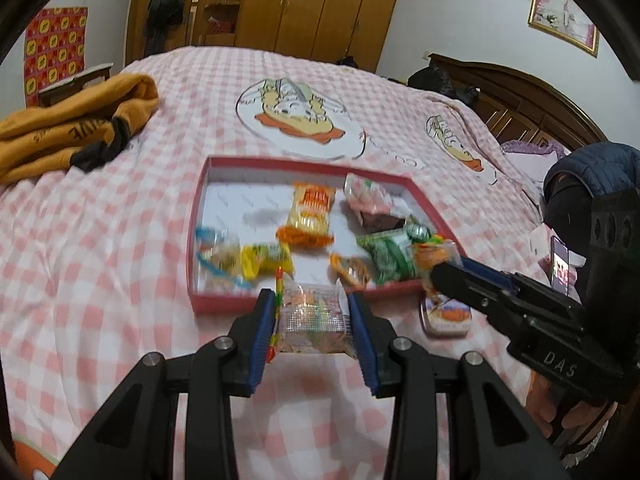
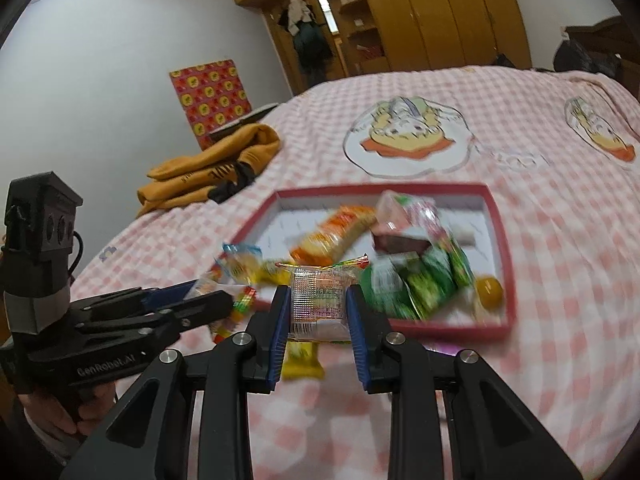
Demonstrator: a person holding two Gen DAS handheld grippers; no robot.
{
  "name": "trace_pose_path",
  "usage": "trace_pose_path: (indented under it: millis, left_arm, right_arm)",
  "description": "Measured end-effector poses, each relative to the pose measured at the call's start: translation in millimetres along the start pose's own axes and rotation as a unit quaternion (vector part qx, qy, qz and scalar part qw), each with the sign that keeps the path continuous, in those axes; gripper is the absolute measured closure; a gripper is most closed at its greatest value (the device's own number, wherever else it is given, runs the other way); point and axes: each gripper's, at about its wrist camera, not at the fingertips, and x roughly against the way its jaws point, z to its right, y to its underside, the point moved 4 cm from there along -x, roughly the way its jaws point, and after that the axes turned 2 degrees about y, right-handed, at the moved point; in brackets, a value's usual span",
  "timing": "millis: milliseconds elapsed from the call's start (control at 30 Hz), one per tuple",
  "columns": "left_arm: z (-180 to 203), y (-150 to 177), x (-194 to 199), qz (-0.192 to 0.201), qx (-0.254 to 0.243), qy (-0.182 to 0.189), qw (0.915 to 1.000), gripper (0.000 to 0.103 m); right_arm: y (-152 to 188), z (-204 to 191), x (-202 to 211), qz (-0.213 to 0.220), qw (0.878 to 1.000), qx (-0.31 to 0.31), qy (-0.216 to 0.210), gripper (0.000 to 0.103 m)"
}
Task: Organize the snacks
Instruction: 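Carry both clear candy bags over the box lid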
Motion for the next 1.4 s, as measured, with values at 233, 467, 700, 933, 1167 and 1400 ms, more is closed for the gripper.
trace_pose_path:
  millis: [233,467,700,933,1167,1400]
  left_arm:
    - [-13.3,-30.1,-12.0,0.029,-0.008,-0.021,0.9993,0.064]
    - [-32.2,-37.7,-20.4,0.038,0.006,-0.023,0.9990,0.064]
    - [-32.1,-39.4,-31.0,0.048,-0.003,-0.030,0.9984,0.064]
    - [-33.9,-35.3,-39.2,0.044,-0.005,-0.036,0.9984,0.064]
    - [-34.0,-33.2,-40.4,0.045,-0.008,-0.038,0.9982,0.064]
    - [-36.5,-28.3,-44.7,0.041,-0.007,-0.040,0.9983,0.063]
  right_arm:
    - [-18.4,-7.3,-19.5,0.012,1.000,0.002,-0.014,0.074]
    - [-22.9,-3.8,-40.5,0.008,1.000,-0.015,-0.019,0.074]
    - [-18.7,-3.6,-57.8,0.007,1.000,-0.002,0.010,0.074]
    - [-6.8,-8.8,-72.6,-0.003,0.999,0.020,0.031,0.074]
    - [-1.4,-10.0,-76.5,0.000,0.999,0.031,0.040,0.074]
    - [-0.3,-11.8,-77.2,0.001,0.998,0.036,0.046,0.073]
